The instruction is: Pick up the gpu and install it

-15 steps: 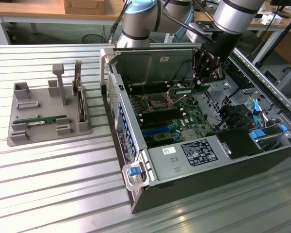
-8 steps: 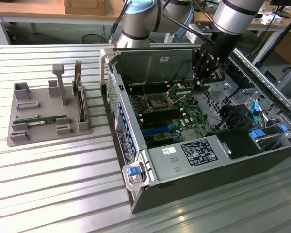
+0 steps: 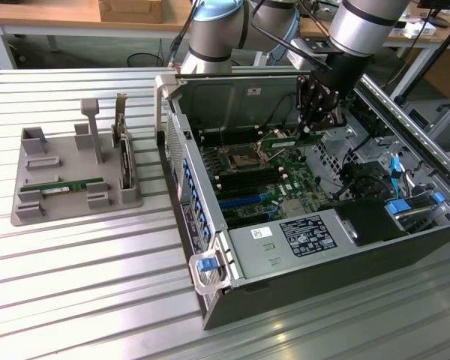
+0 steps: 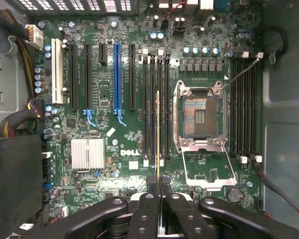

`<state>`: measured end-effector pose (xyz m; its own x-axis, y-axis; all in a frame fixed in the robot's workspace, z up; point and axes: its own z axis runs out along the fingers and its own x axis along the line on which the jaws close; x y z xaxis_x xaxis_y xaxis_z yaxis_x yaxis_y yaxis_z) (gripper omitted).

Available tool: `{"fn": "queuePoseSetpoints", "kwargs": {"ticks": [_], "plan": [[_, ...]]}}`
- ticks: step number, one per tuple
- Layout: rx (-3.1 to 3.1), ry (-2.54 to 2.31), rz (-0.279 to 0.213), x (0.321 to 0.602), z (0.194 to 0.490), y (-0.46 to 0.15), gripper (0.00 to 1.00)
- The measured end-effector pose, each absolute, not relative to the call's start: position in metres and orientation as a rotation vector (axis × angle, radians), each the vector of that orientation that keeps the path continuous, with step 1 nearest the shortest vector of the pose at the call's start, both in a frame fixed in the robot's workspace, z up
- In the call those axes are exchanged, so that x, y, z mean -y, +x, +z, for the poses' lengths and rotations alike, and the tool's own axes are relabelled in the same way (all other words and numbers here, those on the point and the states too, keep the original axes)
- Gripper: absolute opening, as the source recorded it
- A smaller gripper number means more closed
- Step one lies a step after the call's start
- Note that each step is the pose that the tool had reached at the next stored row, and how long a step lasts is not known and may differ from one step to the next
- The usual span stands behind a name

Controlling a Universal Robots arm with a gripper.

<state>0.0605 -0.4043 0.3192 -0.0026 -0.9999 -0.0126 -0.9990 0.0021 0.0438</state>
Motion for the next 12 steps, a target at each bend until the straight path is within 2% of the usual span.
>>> {"fn": "queuePoseSetpoints", "kwargs": {"ticks": [12], "plan": [[2.208,2.203,-0.062,0.405,0.3133,0.0605,0.12]]}}
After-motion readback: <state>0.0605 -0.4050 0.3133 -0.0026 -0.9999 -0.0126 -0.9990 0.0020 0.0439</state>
